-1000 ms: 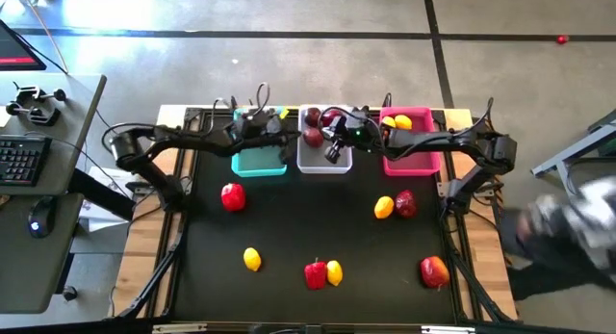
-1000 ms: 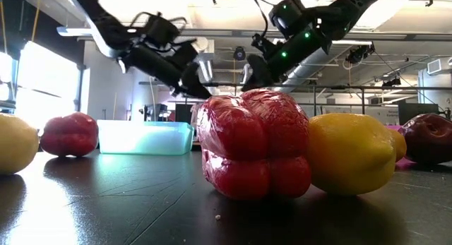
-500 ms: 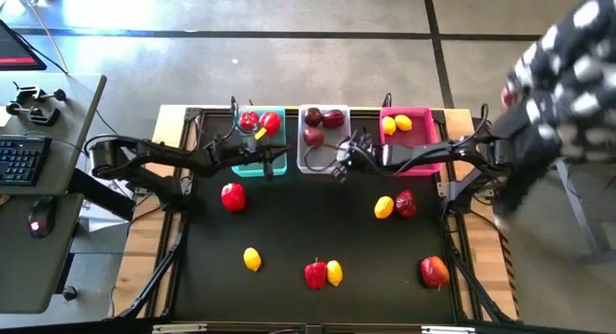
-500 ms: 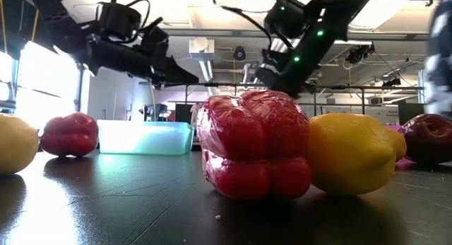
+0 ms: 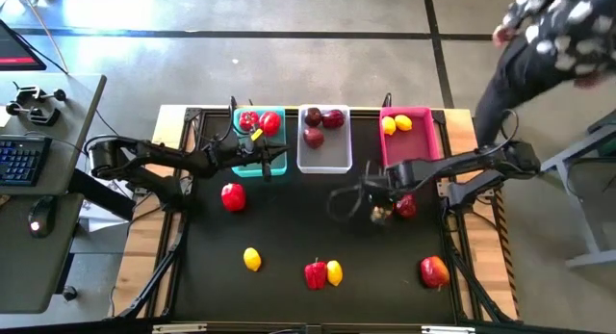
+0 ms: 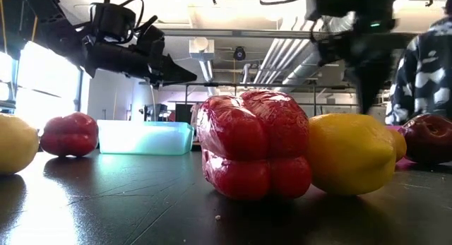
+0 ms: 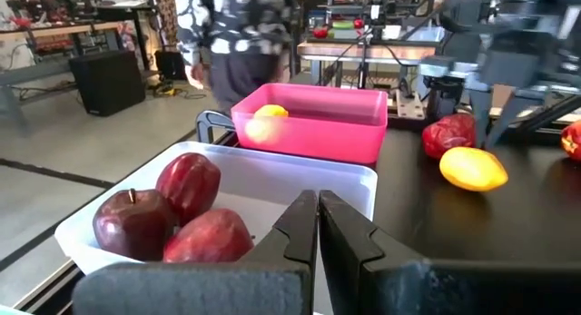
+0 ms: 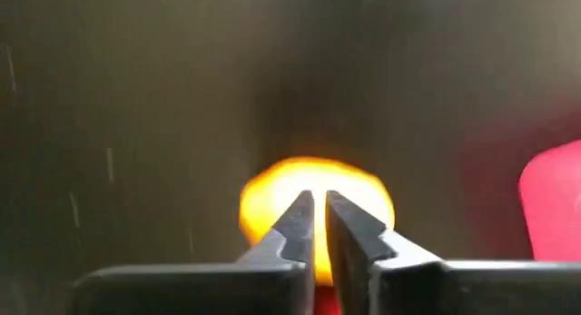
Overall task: Sort produce into baskets
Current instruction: Put the lemon into the pink bin
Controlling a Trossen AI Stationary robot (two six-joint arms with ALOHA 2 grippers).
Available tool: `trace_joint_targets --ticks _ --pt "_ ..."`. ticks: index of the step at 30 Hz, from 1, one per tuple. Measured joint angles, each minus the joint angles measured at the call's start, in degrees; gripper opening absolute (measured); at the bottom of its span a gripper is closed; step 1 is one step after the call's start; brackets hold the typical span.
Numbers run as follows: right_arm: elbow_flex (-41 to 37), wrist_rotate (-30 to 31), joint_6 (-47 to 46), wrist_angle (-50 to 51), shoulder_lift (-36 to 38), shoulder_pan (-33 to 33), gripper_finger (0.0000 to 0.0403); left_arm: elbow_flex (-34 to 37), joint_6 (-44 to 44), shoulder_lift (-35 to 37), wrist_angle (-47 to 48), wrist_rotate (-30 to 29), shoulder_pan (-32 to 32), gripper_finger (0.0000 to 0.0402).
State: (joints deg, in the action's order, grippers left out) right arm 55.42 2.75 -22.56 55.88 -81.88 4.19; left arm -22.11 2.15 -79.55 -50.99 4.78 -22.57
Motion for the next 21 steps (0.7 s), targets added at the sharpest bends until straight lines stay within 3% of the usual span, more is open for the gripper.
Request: trace_joint_targets --ticks 8,13,16,21 --pt "0.00 0.52 12.28 3.06 -1.40 6.32 0.0176 0.00 -0.08 0.00 0.11 -0.43 0.00 0.0001" --pt "0.00 7.96 19.53 3.32 -2.53 8.54 0.0272 -0.02 -1.10 0.00 0.27 -0.46 -0.01 0.0001" --pt "0.00 10.76 25.80 3.34 -4.22 9.31 0.0302 -0.02 -1.55 0.00 0.47 -0.54 -0.05 0.0000" --pt "0.00 10.77 35.16 3.21 -7.88 10.46 0.0309 -0.02 -2.53 -0.02 0.64 -0.71 -0.04 0.0000"
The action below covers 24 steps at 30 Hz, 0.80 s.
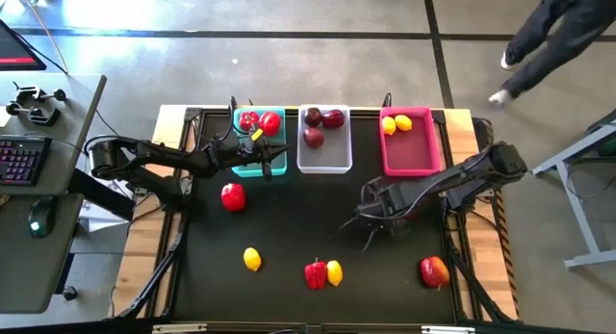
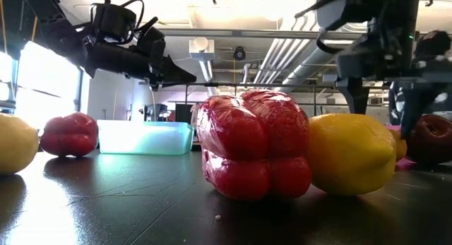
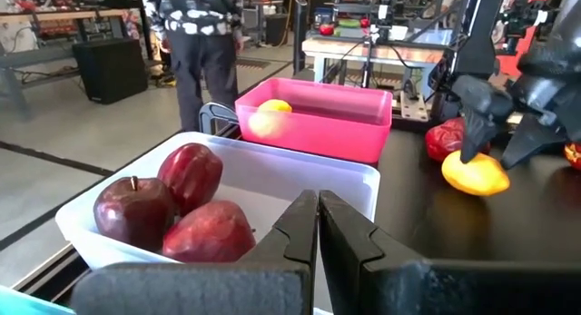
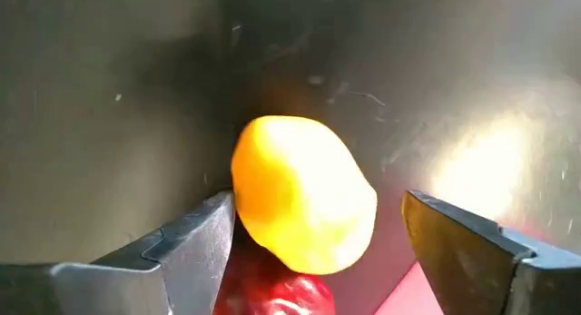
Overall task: Sort produce into baskets
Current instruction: Put the lemon into the pink bin
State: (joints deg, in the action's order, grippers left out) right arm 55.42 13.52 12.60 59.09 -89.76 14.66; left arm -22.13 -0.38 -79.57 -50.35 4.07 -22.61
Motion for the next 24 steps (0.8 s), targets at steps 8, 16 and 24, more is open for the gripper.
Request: trace_joint_targets --ticks 8,16,24 --pt "0.00 -0.09 3.38 -1.18 -3.70 -0.74 0.0309 -0.02 -0.04 0.00 0.05 -0.08 -0.02 0.0000" --pt "0.00 -1.31 3.07 -3.19 -4.46 -1.81 0.0275 -0.04 -0.02 -0.02 1.59 -0.10 0.00 0.0000" --pt "0.02 -5.36 -5.04 -3.92 -3.38 -6.76 0.0170 -0.04 0.48 -0.02 1.68 -0.21 -0.01 0.0000"
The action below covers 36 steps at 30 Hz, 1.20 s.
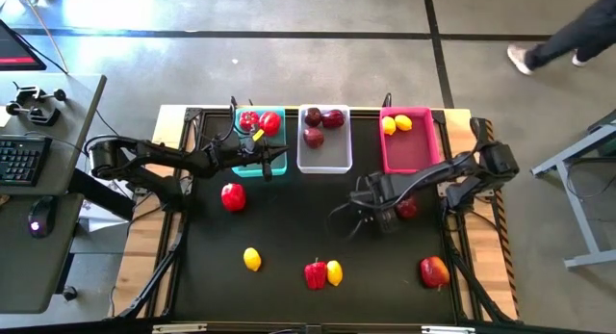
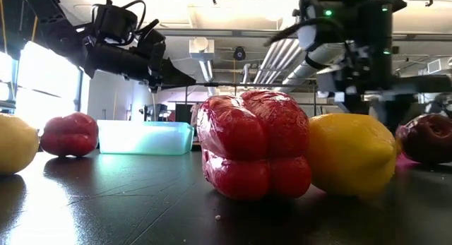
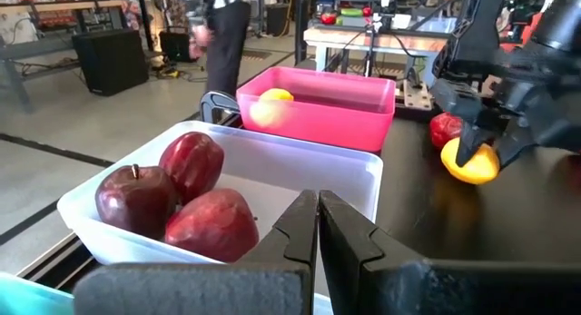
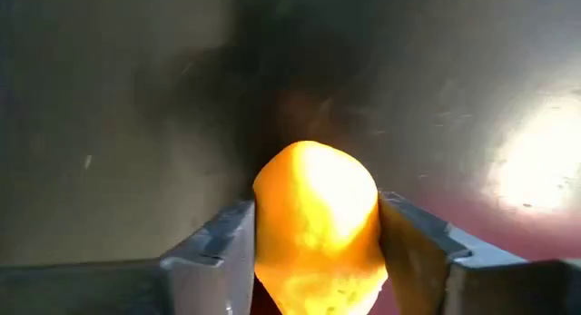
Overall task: Sort produce into baskets
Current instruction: Put the lemon into the pink bin
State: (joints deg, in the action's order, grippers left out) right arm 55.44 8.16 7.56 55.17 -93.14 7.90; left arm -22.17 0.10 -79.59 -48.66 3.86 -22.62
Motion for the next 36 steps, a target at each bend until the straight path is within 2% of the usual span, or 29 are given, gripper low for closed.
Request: trace_joint_targets --ticks 3,9,12,17,19,22,24,27,30,32,36 --pt "0.02 -0.63 -2.48 -1.81 2.65 -2.89 0.0156 0.00 0.07 0.00 0.00 0.00 0.00 0.0000" --pt "0.09 -0.89 -6.70 -2.93 9.98 -12.53 0.0161 0.00 0.11 0.00 0.00 -0.04 -0.01 0.0000" --pt "0.11 1.75 -11.03 -1.57 12.82 -20.46 0.0158 0.00 0.11 0.00 -0.02 -0.06 0.01 0.0000" --pt "0.46 -3.77 -23.38 -1.84 14.47 -35.62 0.0158 0.00 0.11 0.00 -0.02 -0.09 0.00 0.0000" --pt "0.46 -6.71 -25.66 -3.38 14.35 -41.02 0.0159 0.00 0.11 0.00 -0.02 -0.09 0.01 0.0000" --pt "0.52 -4.93 -25.22 -9.31 14.05 -47.90 0.0158 0.00 0.11 0.00 -0.01 -0.09 0.01 0.0000" --pt "0.27 -7.95 -23.64 -11.54 14.67 -49.98 0.0158 0.00 0.11 0.00 0.26 -0.10 -0.01 0.0000" --pt "0.27 -15.62 -23.16 -14.35 14.18 -51.32 0.0158 0.00 0.11 0.00 0.96 -0.09 -0.01 0.0000" --pt "3.37 -17.70 -22.47 -13.51 14.39 -52.13 0.0157 0.00 0.11 0.00 1.37 -0.09 -0.01 0.0000" --pt "5.84 -16.28 -21.35 -10.03 14.42 -52.93 0.0157 0.00 0.11 0.00 1.35 -0.09 -0.01 0.0000" --pt "10.94 -3.57 -20.01 -4.58 14.49 -55.83 0.0157 0.00 0.11 0.00 1.34 -0.09 -0.01 0.0000"
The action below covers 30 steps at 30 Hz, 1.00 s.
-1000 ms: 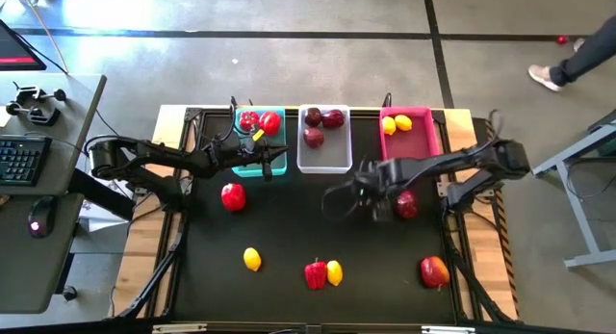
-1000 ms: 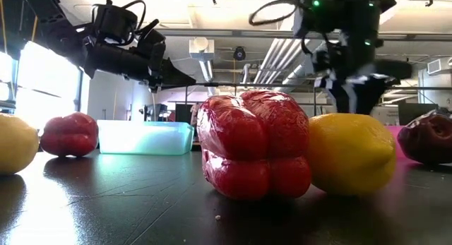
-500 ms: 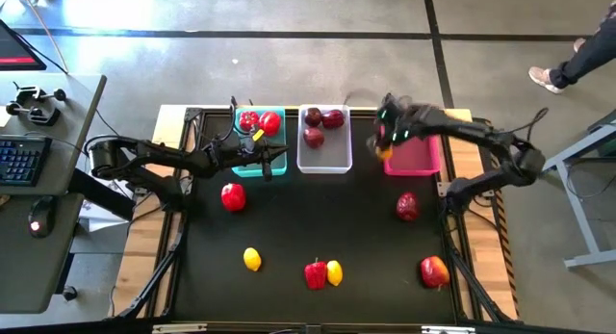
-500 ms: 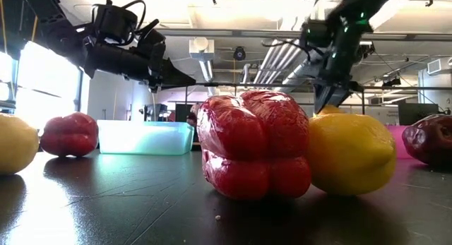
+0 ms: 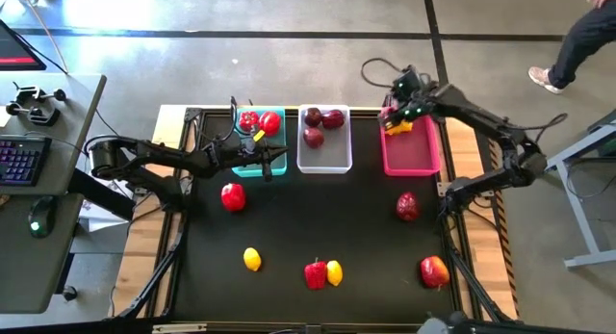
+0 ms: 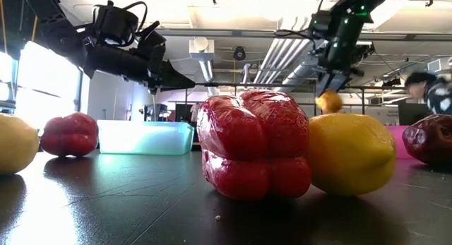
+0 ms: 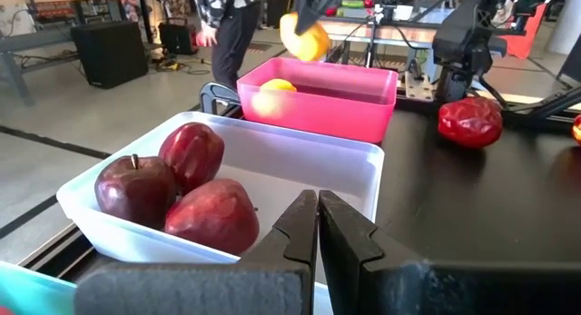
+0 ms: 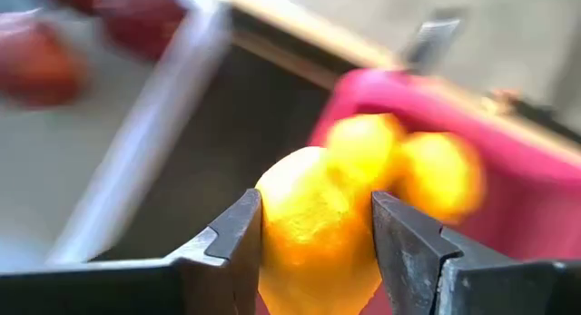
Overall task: Sort produce into baskets
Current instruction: Put the lemon into the pink bin
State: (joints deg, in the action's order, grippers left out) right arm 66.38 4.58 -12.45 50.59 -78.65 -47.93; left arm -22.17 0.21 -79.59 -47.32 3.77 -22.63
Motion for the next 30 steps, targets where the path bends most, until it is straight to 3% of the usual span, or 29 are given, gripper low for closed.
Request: trace_joint_targets --ticks 3,9,23,30 --pt "1.22 6.05 -0.28 3.19 -0.27 -2.54 0.0157 0.00 0.00 0.00 -0.01 0.00 0.00 0.0000" --pt "0.95 9.50 -3.47 3.95 -3.65 -6.03 0.0157 0.00 0.40 0.00 -0.05 0.02 0.01 0.0000" --pt "0.95 33.10 -13.70 4.52 -15.56 -7.52 0.0157 0.00 0.48 0.00 -0.10 0.04 0.00 0.0000" --pt "1.08 33.88 -14.12 4.24 -20.34 -8.01 0.0157 0.00 2.12 0.00 -0.10 0.07 0.01 0.0000"
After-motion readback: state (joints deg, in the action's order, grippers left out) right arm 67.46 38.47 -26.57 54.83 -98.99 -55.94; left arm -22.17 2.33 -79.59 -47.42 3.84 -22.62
